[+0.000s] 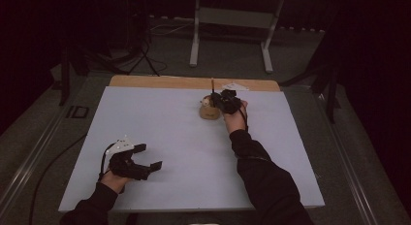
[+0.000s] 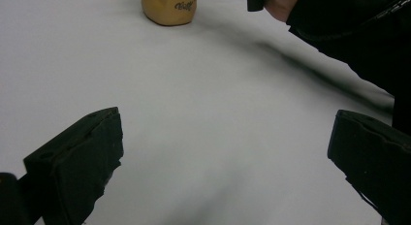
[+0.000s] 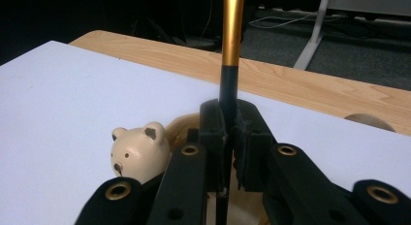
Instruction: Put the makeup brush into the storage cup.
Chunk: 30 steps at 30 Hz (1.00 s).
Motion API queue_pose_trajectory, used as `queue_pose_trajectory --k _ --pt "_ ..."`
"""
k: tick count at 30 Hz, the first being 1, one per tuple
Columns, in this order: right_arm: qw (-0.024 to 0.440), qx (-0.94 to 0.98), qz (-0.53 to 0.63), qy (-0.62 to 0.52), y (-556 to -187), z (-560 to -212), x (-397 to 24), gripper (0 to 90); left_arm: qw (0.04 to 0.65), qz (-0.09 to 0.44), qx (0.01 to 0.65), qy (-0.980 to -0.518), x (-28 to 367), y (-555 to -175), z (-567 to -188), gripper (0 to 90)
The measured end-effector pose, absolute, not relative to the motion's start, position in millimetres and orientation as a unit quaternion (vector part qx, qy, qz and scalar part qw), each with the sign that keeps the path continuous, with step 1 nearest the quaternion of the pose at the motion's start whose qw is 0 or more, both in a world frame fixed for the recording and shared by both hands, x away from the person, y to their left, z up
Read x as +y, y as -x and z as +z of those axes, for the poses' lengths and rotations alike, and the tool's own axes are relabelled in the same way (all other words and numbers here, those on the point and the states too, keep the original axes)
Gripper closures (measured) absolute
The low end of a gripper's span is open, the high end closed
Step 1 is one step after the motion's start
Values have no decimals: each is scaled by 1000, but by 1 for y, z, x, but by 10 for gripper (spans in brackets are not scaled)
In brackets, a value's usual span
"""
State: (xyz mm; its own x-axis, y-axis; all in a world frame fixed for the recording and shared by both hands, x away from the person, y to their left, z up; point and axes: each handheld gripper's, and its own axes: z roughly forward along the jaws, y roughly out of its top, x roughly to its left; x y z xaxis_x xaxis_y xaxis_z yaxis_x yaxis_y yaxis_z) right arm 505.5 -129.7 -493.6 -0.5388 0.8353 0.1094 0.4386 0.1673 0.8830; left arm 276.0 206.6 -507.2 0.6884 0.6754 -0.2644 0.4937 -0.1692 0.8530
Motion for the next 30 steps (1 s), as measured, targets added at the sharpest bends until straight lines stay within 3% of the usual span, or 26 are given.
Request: queue_pose_trajectory --k 4,10,13,15,18,23,30 --pt "221 736 483 -419 -505 -489 -130 533 517 87 385 -760 206 -276 -507 1" --pt "224 726 495 -421 -505 -475 -136 327 518 86 386 -759 207 -276 -507 1" --pt "220 723 503 -420 -504 -469 -139 264 518 86 386 -758 207 -276 -508 1" --pt "212 721 506 -423 -505 -463 -139 157 518 86 386 -759 206 -276 -508 1" --pt "184 728 508 -421 -506 -456 -140 102 518 86 384 -759 206 -276 -507 1" --pt "152 745 499 -415 -501 -444 -145 102 520 86 384 -758 206 -276 -507 1" --pt "164 766 478 -397 -487 -430 -153 102 520 85 384 -758 206 -276 -507 1"
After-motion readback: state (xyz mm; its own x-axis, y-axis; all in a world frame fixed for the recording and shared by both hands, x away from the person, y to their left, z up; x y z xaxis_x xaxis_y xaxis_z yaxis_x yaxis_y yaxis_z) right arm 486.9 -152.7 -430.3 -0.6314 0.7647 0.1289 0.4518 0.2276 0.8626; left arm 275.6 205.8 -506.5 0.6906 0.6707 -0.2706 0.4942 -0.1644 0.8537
